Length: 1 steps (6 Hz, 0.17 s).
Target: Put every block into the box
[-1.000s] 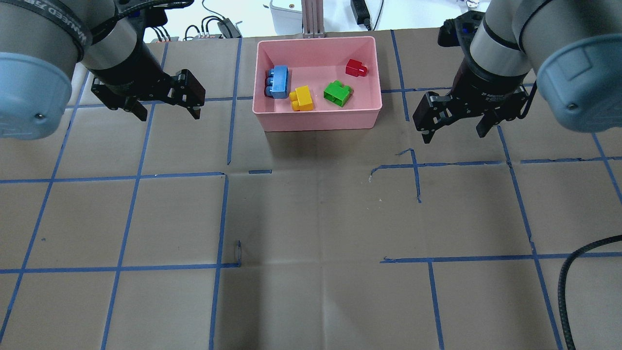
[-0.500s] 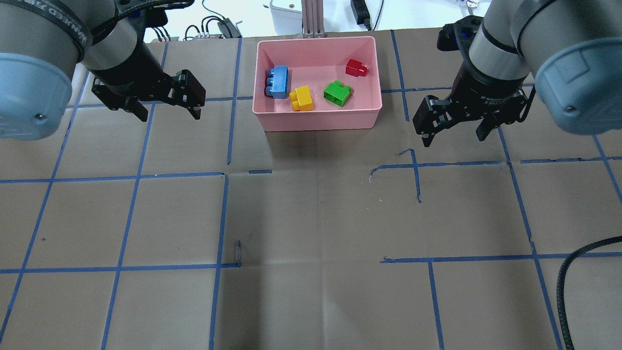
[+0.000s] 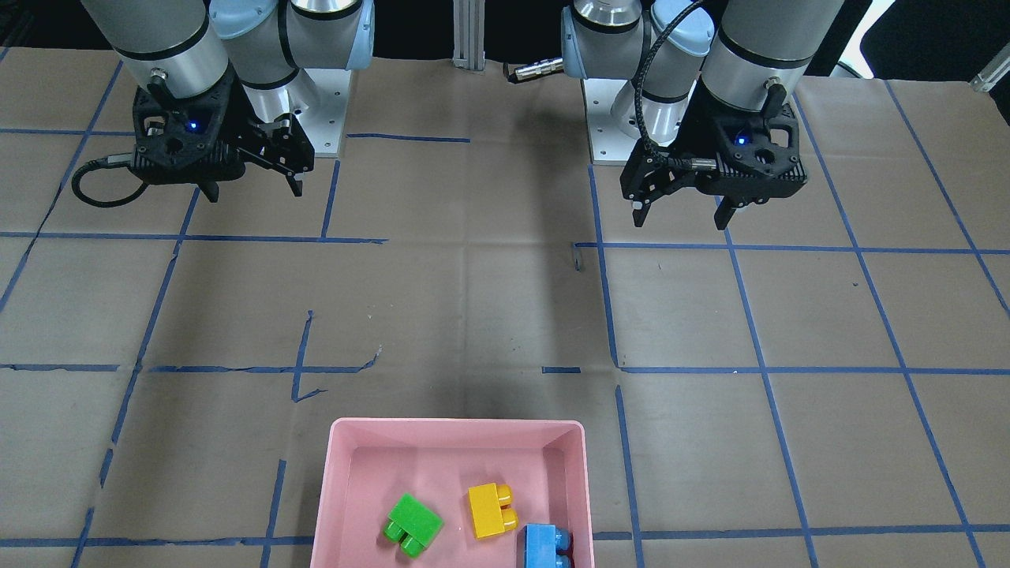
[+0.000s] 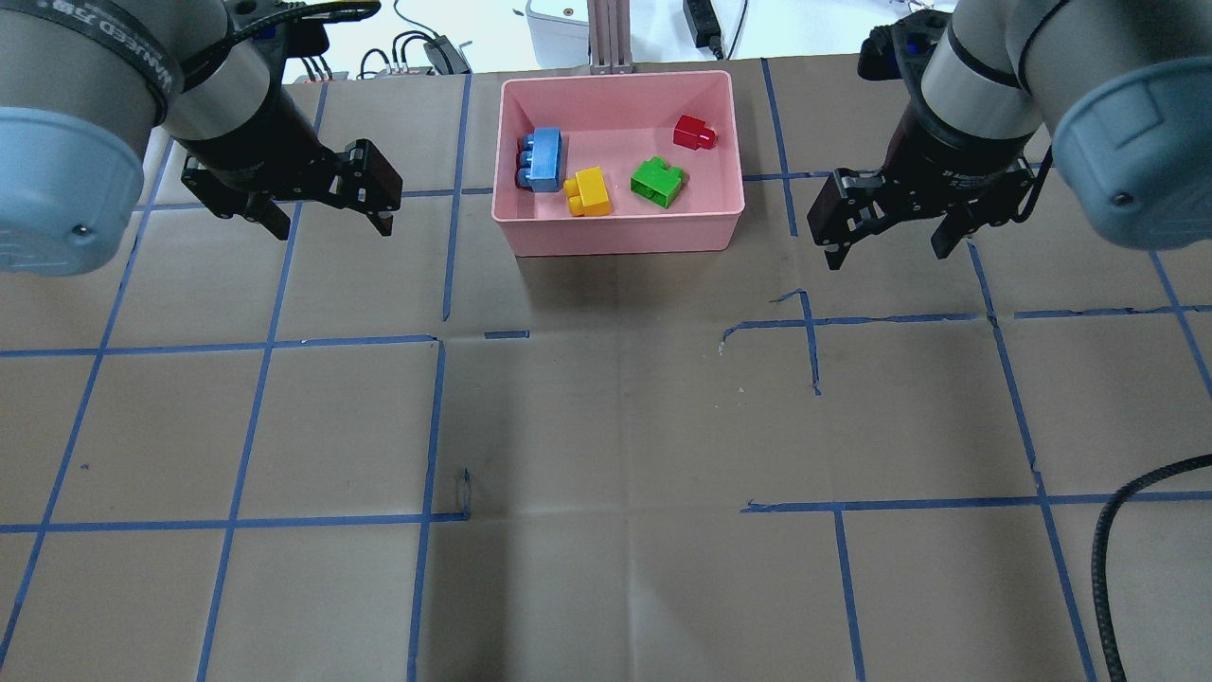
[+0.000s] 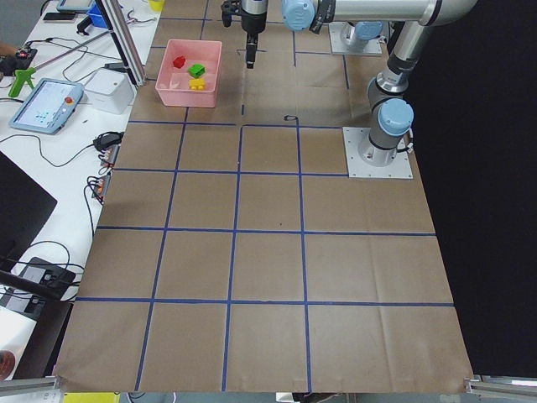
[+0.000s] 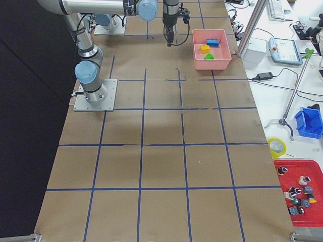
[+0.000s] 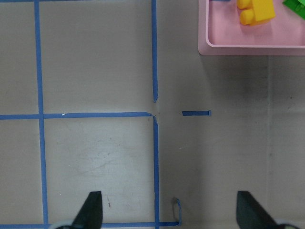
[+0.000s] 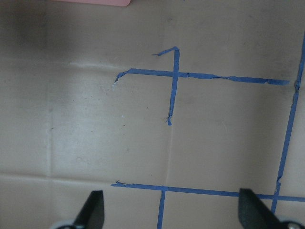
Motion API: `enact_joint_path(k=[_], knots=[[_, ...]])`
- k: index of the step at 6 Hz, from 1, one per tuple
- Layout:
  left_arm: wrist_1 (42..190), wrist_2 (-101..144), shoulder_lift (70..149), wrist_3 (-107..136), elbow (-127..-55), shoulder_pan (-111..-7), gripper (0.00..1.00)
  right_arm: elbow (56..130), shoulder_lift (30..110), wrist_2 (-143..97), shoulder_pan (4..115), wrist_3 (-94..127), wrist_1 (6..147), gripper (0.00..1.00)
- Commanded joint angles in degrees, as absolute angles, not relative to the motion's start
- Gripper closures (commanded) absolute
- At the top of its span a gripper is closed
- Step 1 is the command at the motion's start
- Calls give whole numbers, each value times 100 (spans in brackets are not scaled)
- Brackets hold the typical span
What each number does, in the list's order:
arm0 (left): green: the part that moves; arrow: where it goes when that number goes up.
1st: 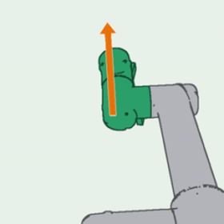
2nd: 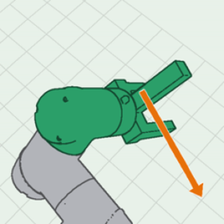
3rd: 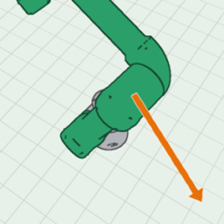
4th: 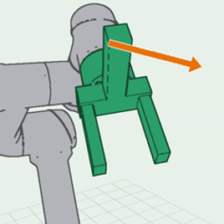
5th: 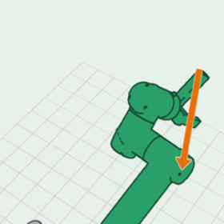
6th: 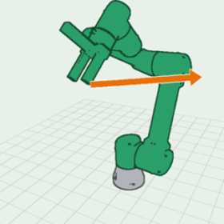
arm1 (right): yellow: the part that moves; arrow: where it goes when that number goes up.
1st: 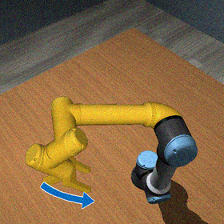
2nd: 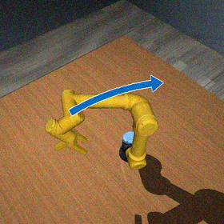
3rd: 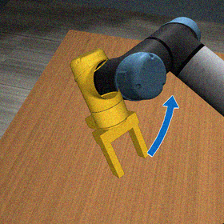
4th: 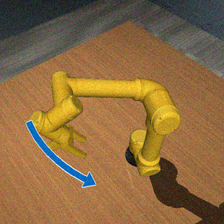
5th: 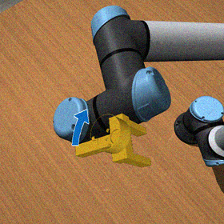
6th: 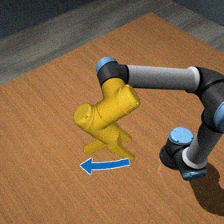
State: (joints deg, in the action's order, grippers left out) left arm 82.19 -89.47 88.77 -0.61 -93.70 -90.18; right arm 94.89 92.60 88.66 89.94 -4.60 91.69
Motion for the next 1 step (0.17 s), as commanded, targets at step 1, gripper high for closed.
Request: enact_joint_path(k=[1], knots=[[8218, -8947, 8877, -62, -9369, -9018, 1, 9457, 9264, 8912, 8816, -466, 9246, 0]])
